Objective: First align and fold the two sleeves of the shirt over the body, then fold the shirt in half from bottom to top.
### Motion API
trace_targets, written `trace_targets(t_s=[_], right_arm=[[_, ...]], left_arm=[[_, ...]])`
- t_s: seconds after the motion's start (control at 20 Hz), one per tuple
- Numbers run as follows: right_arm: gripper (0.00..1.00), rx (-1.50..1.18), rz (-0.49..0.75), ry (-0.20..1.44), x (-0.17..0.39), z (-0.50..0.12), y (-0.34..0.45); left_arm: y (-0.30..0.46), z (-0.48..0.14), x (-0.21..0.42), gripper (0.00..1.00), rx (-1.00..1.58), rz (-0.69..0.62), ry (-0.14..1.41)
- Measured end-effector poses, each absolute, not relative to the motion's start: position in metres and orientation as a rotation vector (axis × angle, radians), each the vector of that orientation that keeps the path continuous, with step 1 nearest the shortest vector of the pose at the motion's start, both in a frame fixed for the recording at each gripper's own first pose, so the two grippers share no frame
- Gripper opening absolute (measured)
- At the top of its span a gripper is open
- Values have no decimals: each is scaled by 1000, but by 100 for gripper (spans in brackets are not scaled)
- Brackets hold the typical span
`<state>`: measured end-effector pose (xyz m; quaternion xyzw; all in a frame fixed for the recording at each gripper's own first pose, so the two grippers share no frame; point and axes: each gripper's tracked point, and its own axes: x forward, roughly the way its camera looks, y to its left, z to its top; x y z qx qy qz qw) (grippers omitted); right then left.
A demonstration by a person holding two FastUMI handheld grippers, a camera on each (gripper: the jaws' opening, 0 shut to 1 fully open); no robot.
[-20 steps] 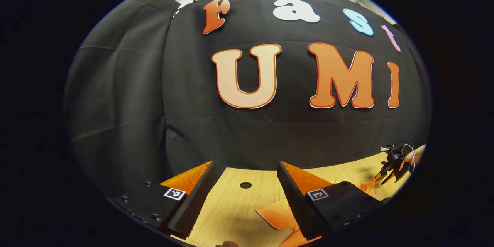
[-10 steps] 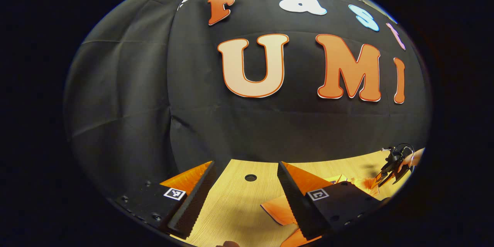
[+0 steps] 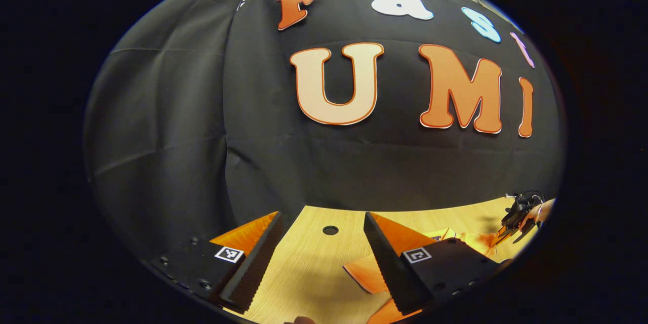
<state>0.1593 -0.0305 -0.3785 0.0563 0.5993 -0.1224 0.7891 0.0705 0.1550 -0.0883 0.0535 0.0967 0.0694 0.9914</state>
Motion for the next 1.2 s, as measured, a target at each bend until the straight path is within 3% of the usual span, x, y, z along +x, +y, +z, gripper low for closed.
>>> trace_targets(t_s=[0.55, 1.2], right_arm=[[10, 18, -193, 1172, 165, -321, -4], [10, -158, -23, 1102, 154, -295, 107]], left_arm=[[165, -85, 62, 98, 79, 124, 184], [221, -94, 38, 98, 39, 173, 201]])
